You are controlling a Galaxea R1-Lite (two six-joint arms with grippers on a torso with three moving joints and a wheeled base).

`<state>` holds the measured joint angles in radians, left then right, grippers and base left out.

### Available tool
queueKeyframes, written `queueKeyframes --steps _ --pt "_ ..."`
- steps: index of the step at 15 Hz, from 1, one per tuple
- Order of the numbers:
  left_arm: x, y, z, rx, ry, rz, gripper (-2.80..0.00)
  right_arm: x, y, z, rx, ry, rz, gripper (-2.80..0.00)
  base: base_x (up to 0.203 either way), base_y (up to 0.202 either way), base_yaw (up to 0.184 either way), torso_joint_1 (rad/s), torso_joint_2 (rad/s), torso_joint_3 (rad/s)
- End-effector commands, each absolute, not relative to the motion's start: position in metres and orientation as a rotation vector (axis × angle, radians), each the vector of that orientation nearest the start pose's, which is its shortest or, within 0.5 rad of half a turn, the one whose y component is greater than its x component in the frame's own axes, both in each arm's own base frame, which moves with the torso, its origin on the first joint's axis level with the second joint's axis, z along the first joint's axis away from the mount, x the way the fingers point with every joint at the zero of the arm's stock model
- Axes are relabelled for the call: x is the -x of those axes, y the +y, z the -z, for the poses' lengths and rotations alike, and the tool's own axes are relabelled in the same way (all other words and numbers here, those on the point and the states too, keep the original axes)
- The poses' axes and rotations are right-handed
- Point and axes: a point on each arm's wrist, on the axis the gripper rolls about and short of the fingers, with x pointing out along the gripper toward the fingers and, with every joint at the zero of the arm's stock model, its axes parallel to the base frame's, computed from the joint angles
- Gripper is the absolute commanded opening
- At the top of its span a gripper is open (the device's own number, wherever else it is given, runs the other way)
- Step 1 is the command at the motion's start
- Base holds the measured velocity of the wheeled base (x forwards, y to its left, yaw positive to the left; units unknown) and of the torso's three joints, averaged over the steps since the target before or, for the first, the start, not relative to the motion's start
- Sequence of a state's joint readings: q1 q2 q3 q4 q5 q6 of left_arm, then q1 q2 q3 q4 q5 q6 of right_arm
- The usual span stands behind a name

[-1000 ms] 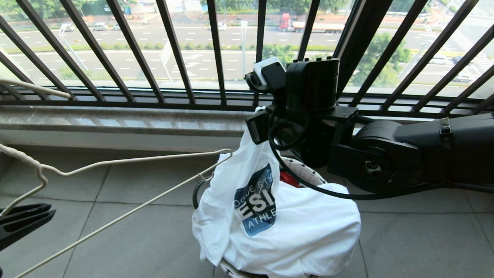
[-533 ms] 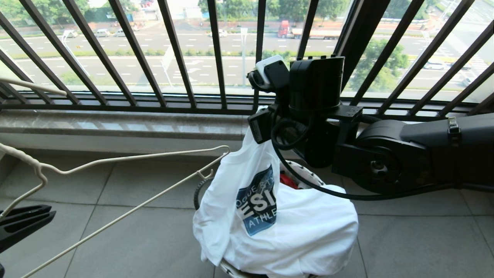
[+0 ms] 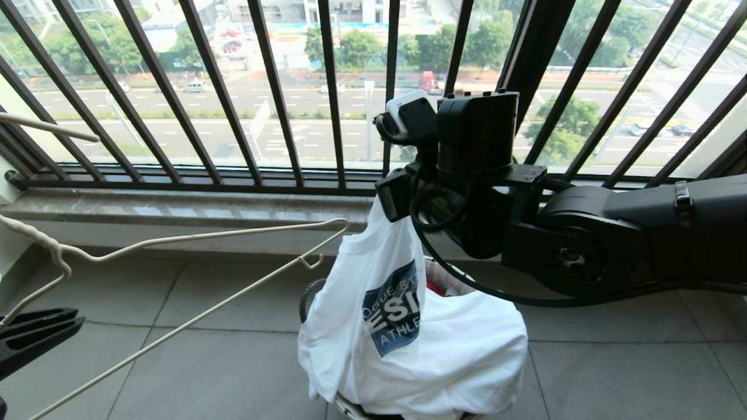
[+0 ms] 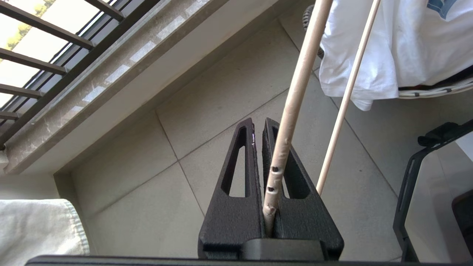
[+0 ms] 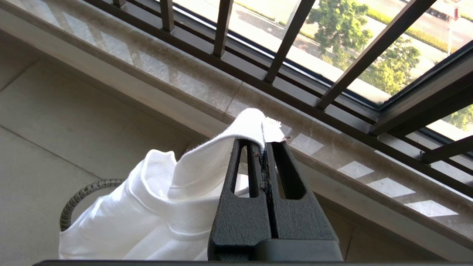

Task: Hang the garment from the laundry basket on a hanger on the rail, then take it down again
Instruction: Pick up clothes from the basket

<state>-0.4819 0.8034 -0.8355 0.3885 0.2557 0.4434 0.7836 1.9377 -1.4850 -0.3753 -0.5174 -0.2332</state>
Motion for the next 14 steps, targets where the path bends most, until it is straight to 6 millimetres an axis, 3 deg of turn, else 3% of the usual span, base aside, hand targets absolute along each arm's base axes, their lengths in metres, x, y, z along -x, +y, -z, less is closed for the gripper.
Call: queueKeyframes --steps 1,14 --pt "-0.056 -0.023 -0.261 -0.569 0.279 0.294 -2.8 -0.289 0.273 -0.263 0.281 0.031 -0.272 -2.8 0.0 0.0 0.0 0.002 0.0 0.199" --pt "-0.055 -0.022 -0.26 -0.576 0.279 0.295 -2.8 -0.289 0.274 -0.251 0.303 0.061 -0.261 -2.8 0.0 0.0 0.0 0.001 0.0 0.203"
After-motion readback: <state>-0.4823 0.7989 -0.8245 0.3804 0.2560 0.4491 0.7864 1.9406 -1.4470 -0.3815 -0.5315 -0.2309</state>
